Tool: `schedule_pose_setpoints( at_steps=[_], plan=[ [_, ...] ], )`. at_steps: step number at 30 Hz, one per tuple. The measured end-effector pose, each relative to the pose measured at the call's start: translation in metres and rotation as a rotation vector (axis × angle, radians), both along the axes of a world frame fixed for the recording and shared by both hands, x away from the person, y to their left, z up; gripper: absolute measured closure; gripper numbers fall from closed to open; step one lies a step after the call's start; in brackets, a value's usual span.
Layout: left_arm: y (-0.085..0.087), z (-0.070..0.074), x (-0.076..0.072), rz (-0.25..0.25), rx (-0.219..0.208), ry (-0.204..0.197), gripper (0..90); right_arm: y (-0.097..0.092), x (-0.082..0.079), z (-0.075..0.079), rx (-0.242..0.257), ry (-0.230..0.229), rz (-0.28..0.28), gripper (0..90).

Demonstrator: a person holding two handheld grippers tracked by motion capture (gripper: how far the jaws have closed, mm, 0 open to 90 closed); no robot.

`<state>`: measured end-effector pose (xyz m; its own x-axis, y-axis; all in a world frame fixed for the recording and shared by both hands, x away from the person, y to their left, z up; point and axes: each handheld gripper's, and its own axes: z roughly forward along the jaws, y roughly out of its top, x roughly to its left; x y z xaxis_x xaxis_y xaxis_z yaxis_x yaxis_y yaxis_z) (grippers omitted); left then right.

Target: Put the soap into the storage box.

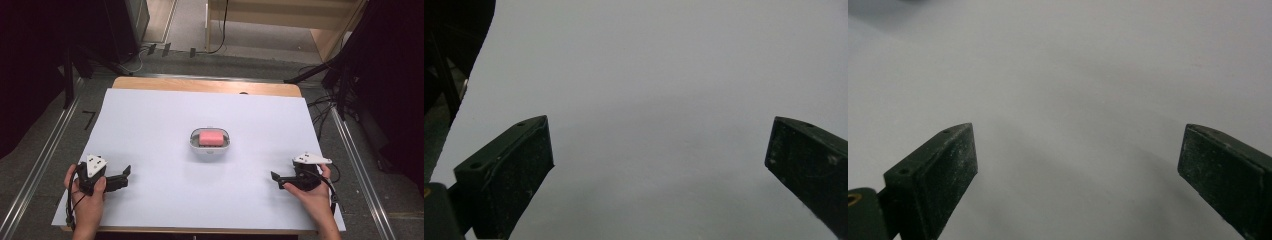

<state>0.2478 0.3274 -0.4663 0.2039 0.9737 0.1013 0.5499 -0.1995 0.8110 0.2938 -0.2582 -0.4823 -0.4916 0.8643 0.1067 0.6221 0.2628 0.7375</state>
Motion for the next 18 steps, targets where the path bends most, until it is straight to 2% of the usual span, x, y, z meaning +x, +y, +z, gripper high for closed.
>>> schedule_pose_setpoints(
  at_steps=[12,18],
  plan=[
    [0.0,0.0,0.0,0.001,0.0,-0.001,0.0,-0.026,-0.013,-0.002,0.012,-0.01,-0.059,2.8],
    [0.0,0.0,0.0,0.0,-0.001,-0.001,0.0,-0.048,-0.026,-0.002,0.037,-0.022,-0.12,2.8]
  ],
)
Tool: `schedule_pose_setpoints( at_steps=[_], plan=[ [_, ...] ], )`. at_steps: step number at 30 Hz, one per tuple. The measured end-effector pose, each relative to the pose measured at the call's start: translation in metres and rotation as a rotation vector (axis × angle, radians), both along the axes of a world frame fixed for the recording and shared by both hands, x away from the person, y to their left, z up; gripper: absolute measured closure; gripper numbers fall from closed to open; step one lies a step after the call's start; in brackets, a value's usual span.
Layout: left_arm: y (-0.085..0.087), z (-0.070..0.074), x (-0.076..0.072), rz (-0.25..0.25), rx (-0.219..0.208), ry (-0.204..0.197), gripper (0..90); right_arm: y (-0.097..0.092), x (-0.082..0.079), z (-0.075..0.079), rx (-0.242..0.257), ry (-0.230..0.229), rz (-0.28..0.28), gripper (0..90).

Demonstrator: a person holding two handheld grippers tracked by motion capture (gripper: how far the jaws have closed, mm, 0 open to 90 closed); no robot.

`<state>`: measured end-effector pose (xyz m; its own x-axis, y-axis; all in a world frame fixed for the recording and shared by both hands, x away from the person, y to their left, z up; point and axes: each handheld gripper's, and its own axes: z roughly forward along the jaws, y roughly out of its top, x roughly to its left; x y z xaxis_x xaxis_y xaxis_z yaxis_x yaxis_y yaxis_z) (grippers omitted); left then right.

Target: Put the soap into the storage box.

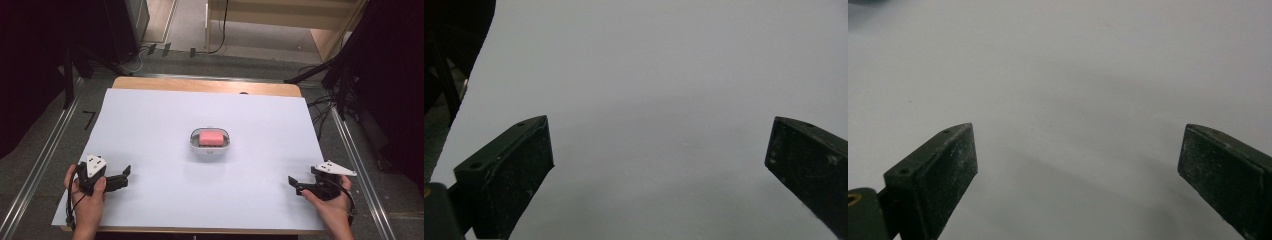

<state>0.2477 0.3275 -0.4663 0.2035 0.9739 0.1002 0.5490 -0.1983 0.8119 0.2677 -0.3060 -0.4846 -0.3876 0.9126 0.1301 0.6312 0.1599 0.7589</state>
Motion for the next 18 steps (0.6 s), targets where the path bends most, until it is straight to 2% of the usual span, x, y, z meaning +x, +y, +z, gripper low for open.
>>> schedule_pose_setpoints(
  at_steps=[11,14,17,18],
  plan=[
    [0.0,0.0,0.0,0.002,-0.005,0.001,0.0,-0.024,-0.015,0.0,-0.009,-0.019,-0.073,3.1],
    [0.001,0.0,0.0,0.002,-0.002,0.003,0.0,-0.029,-0.019,0.0,0.006,-0.035,-0.092,4.7],
    [0.001,0.0,0.001,0.002,-0.003,0.006,0.0,-0.029,-0.021,-0.002,0.018,-0.045,-0.109,6.1],
    [0.001,0.0,0.001,0.004,-0.008,0.008,0.0,-0.025,-0.021,-0.004,0.002,-0.065,-0.098,7.5]
  ],
)
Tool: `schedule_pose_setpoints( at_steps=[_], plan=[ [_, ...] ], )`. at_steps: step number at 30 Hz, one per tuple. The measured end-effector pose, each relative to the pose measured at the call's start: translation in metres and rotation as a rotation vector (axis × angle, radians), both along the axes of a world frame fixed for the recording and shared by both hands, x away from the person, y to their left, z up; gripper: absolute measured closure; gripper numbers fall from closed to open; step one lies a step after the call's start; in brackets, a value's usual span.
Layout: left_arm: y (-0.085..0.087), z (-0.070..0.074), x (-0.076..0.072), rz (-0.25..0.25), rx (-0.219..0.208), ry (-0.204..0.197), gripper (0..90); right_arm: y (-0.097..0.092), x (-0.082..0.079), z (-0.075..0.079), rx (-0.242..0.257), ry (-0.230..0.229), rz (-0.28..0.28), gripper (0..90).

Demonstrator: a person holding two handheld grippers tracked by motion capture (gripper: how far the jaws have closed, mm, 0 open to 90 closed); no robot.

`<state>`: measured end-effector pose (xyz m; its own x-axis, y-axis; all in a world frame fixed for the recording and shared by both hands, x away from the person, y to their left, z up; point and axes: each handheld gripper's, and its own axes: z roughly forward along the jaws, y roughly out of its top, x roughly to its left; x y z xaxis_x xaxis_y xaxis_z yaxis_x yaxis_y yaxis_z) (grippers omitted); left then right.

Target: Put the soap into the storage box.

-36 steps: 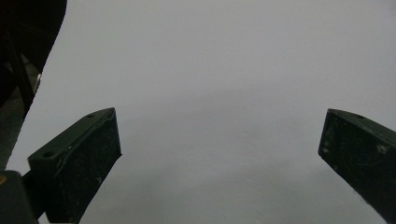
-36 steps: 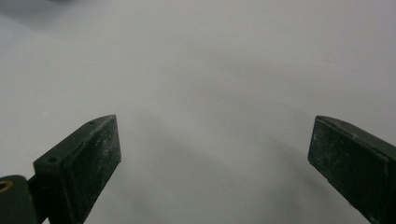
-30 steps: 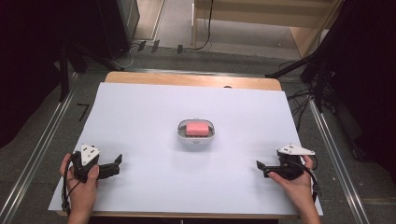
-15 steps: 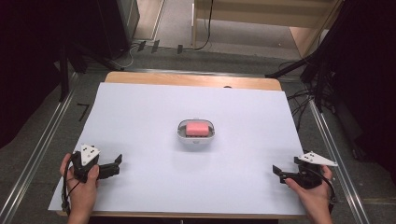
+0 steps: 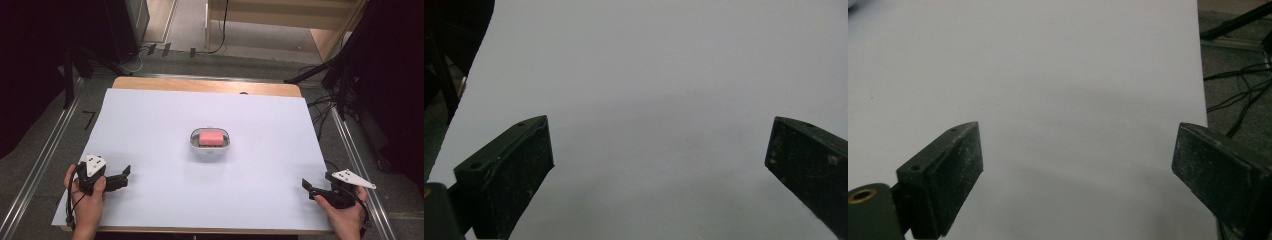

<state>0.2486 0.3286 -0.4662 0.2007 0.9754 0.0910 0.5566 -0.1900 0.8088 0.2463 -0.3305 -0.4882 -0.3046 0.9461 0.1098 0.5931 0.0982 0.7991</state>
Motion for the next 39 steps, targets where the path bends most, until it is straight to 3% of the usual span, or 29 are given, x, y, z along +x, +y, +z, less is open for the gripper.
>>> schedule_pose_setpoints(
  at_steps=[1,2,4,9,14,39],
  plan=[
    [0.0,0.0,0.0,0.0,0.0,0.0,0.0,0.0,0.0,0.0,0.0,0.0,0.0,7.5],
    [0.0,0.0,0.0,0.0,0.0,0.0,0.0,0.006,0.0,-0.001,-0.046,-0.013,0.009,8.9],
    [0.0,0.0,0.0,0.0,0.001,0.002,0.0,0.01,-0.001,-0.002,-0.073,-0.02,0.004,10.6],
    [0.0,0.0,0.0,-0.001,0.001,0.003,0.0,0.006,0.0,-0.002,-0.036,-0.017,-0.004,11.3],
    [0.0,0.0,0.001,0.001,-0.002,0.005,0.0,0.008,0.0,-0.003,-0.061,-0.01,0.006,11.6],
    [-0.001,-0.001,0.001,0.001,0.0,0.007,0.0,0.011,0.001,-0.003,-0.076,-0.004,0.008,12.5]
  ],
)
